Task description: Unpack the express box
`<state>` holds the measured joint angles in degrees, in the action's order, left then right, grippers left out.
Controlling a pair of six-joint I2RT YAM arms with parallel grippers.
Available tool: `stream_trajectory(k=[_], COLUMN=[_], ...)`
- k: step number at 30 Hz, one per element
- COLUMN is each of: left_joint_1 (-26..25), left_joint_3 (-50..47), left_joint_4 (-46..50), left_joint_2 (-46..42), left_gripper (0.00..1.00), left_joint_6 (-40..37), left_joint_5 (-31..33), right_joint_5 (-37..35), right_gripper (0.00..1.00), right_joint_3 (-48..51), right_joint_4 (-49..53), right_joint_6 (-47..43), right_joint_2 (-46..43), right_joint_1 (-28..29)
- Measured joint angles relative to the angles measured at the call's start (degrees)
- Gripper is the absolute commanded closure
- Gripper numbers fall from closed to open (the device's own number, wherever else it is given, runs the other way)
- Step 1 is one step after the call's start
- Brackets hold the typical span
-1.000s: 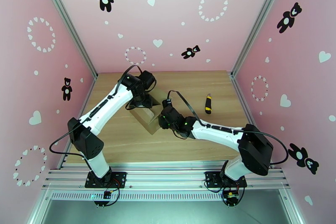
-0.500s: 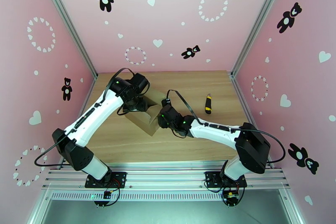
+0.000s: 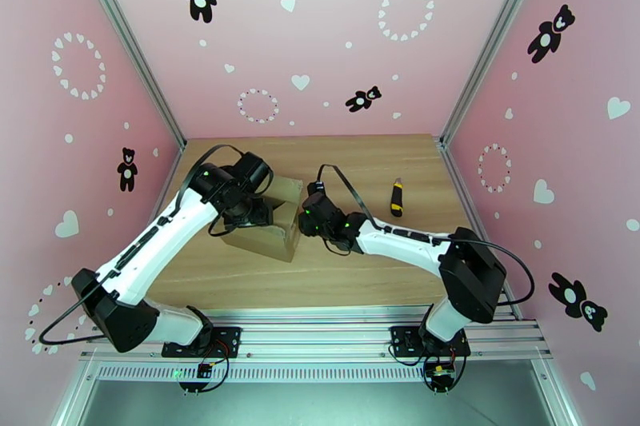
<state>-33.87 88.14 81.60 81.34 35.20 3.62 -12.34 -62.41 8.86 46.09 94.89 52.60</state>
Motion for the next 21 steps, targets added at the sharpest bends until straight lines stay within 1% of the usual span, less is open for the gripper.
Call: stream_trajectory(k=[5,9,12,15,18,21], left_joint_1=[0.0,0.1,1.0,3.3,5.8,7.6], left_joint_3=[0.4,4.5,8.1,10.1,11.1,12.2], left_joint_4=[-0.2,0.2,-0.1,-0.2,-0.6,-1.0], left_joint_2=[0.0,2.2,4.4,5.9,6.9,8.5], left_gripper=[0.33,0.33,0.33,0.33,0.33,0.33], left_joint_6=[0.0,-0.8,-2.0,-3.2,-4.4,-5.7], left_joint_5=[-0.2,0.3,0.4,0.7,0.9,0.8], right_joint_5=[0.2,0.3,1.0,1.7,2.1,2.8], right_gripper=[0.65,0.63,0.63,0.63,0.63,0.63], right_joint_3=[-1.0,-1.2,0.0,3.3,6.9,10.4], right_joint_4=[0.1,1.2,2.2,2.5,2.7,2.6], right_joint_6=[-0.2,-1.2,-2.1,-2.8,-3.1,-3.2], right_joint_2=[0.7,-0.7,-5.2,-12.3,-17.8,-20.6], right_joint_1=[-0.5,-0.5,-0.5,0.0,2.8,8.0])
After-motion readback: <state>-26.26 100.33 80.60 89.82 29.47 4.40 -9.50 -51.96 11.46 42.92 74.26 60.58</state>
